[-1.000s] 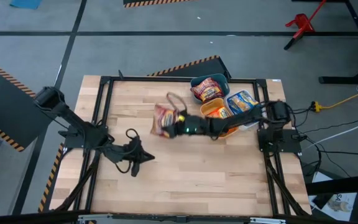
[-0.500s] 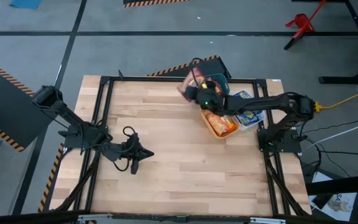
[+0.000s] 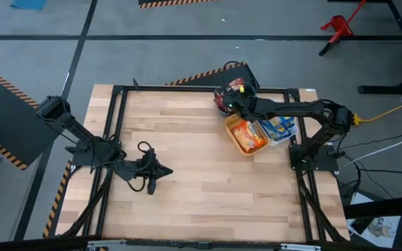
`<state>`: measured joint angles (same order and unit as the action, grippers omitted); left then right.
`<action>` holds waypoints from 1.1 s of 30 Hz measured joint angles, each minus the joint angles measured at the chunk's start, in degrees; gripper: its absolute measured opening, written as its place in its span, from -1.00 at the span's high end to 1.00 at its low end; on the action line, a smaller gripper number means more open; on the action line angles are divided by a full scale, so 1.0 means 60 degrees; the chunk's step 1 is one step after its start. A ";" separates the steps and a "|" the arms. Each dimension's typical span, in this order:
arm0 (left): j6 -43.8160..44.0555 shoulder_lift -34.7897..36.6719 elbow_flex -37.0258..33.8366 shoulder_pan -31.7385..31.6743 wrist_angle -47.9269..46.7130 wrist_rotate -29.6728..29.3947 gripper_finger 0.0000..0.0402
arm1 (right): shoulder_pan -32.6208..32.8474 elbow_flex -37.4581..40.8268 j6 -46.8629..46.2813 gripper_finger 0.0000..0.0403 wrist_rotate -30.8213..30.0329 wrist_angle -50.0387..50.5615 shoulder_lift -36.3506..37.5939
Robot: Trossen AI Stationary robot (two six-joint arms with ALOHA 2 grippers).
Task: Sort Maruchan noodles
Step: Put the red noodle pack into the blue bin
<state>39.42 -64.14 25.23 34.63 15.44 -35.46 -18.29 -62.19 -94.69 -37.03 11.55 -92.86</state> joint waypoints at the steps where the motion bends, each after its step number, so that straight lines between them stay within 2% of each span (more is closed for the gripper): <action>1: -0.0011 0.0000 0.0000 0.0000 -0.0003 0.0000 1.00 | -0.0076 0.0000 -0.0079 0.43 -0.0006 0.0011 0.0004; 11: -0.0105 0.0000 0.0000 0.0000 0.0000 -0.0018 1.00 | -0.0625 -0.0004 -0.0237 0.43 0.0107 0.0389 0.0004; 24: -0.0116 -0.0004 0.0000 0.0000 -0.0001 -0.0171 1.00 | -0.0710 0.0004 -0.0188 0.43 0.1105 0.0284 -0.0762; 33: -0.0112 -0.0004 0.0000 0.0004 0.0004 -0.0131 1.00 | -0.0819 0.0004 0.0280 0.43 0.0976 0.0320 -0.0677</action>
<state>38.74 -64.16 25.23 34.65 15.46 -36.25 -23.20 -62.17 -93.02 -31.18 13.47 -96.92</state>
